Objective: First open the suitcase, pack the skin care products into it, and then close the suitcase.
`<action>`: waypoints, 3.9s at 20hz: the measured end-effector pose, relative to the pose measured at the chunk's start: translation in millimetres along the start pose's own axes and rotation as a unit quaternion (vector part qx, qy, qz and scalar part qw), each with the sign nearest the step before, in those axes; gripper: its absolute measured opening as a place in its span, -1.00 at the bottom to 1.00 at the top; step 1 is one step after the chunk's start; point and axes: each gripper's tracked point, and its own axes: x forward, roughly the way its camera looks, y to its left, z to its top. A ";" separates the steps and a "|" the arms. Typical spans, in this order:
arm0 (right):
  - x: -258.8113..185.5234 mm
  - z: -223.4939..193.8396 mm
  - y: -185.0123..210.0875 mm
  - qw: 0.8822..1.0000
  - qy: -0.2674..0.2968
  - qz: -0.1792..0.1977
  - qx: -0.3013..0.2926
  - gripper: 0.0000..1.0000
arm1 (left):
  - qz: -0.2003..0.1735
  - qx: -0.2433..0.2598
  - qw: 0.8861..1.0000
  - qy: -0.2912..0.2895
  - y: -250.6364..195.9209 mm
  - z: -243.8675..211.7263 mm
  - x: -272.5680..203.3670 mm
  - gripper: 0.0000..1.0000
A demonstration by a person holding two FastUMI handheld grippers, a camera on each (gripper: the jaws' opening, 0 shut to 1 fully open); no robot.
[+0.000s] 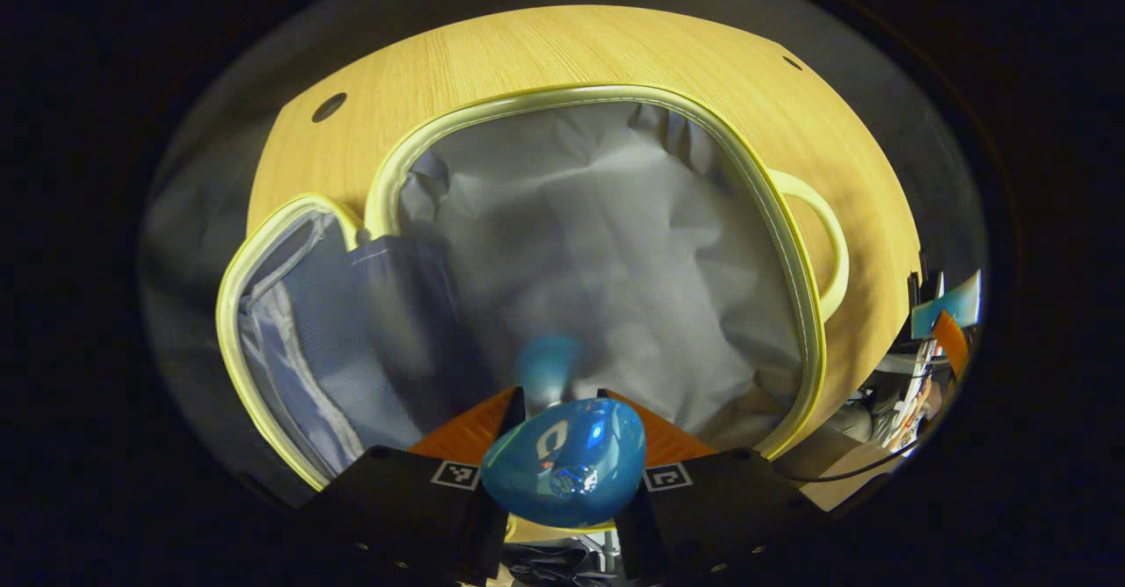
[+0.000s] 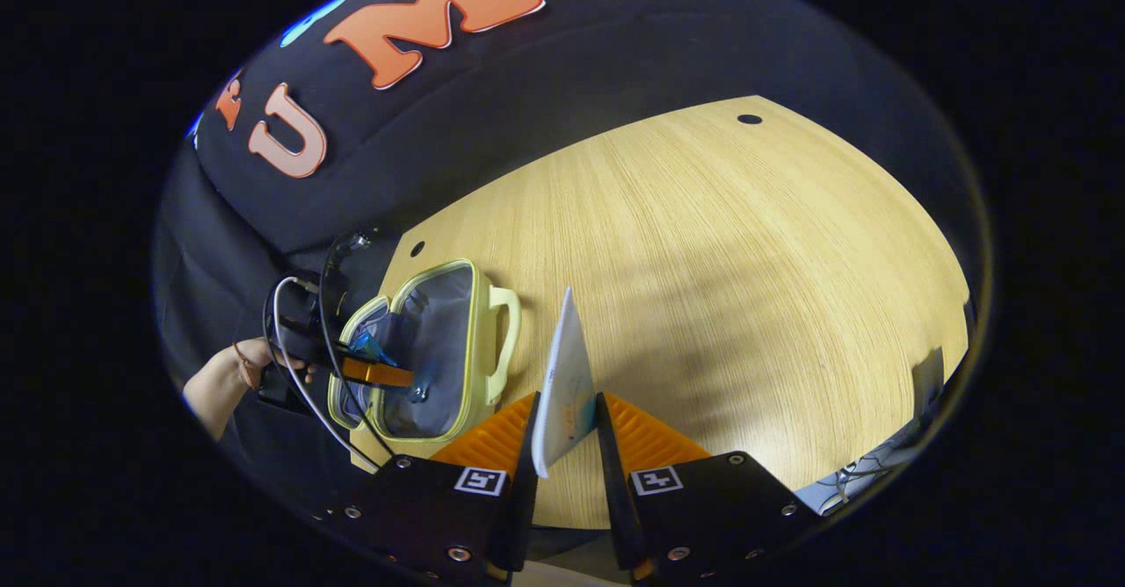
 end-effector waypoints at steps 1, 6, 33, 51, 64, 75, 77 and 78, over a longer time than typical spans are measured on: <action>-1.6 -1.2 1.4 1.000 -0.002 -0.004 0.004 -0.25 | 0.004 0.009 1.000 -0.003 -3.8 9.4 4.9 0.02; -8.5 -3.5 11.6 1.000 -0.008 -0.010 0.004 -0.25 | 0.021 0.003 1.000 -0.001 7.8 26.6 34.1 0.00; 84.3 14.6 193.5 0.936 0.263 0.106 -0.207 -0.25 | -0.052 -0.321 0.907 -0.266 139.5 -246.8 -165.2 0.95; 131.3 -34.2 187.8 0.929 0.321 0.040 -0.180 0.89 | -0.066 -0.405 0.873 -0.264 164.6 -304.8 -166.5 0.96; 62.6 13.1 207.2 0.964 0.194 0.115 -0.143 0.92 | -0.107 -0.487 0.793 -0.351 300.0 -213.8 -147.3 0.96; 48.9 43.2 145.8 0.982 0.156 0.075 -0.075 0.92 | -0.180 -0.551 0.741 -0.340 334.9 -163.0 -66.4 0.86; 48.3 42.4 138.1 0.983 0.154 0.067 -0.072 0.92 | -0.157 -0.575 0.736 -0.322 340.0 -165.6 -59.5 -0.09; 49.0 43.9 137.1 0.984 0.152 0.067 -0.072 0.92 | -0.157 -0.574 0.736 -0.324 336.7 -162.5 -59.2 -0.56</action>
